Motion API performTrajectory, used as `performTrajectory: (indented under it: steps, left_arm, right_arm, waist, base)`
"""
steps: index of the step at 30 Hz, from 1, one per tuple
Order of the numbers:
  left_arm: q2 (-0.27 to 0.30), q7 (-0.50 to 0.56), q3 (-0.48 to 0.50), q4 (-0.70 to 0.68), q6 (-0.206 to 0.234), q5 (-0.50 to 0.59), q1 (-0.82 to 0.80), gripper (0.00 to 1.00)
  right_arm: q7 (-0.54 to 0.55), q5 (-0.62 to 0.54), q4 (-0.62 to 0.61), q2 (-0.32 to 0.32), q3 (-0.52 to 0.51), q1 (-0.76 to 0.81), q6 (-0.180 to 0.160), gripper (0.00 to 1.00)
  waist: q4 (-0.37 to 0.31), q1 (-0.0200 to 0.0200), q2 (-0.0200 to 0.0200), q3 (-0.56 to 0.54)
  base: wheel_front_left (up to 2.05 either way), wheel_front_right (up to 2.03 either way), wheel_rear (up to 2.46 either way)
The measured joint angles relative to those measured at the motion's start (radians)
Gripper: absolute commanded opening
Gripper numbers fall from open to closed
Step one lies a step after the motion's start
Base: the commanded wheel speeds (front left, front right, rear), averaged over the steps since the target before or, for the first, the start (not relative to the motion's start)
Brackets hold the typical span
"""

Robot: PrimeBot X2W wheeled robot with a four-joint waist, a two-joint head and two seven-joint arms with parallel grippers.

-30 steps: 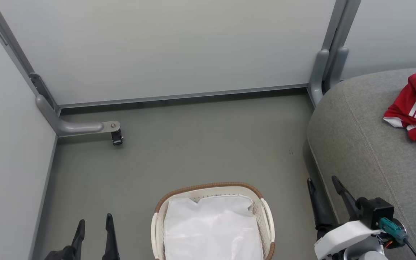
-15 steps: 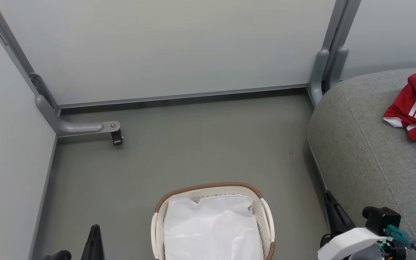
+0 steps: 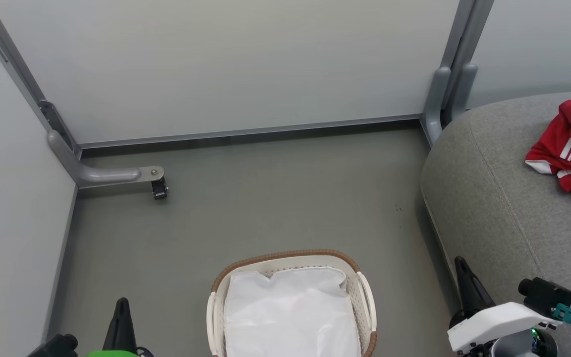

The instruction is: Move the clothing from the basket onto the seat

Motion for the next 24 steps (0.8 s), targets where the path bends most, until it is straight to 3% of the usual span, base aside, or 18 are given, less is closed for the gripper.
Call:
performTrajectory:
  steps: [24]
  left_arm:
    - [0.000, 0.087, 0.045, -0.007, -0.022, -0.298, -0.065, 0.00]
  right_arm:
    - [0.081, 0.321, -0.017, -0.007, -0.045, -0.030, 0.000, 0.00]
  waist:
    - [-0.005, 0.0000, 0.0000, 0.003]
  base:
    - [0.00, 0.00, 0.00]
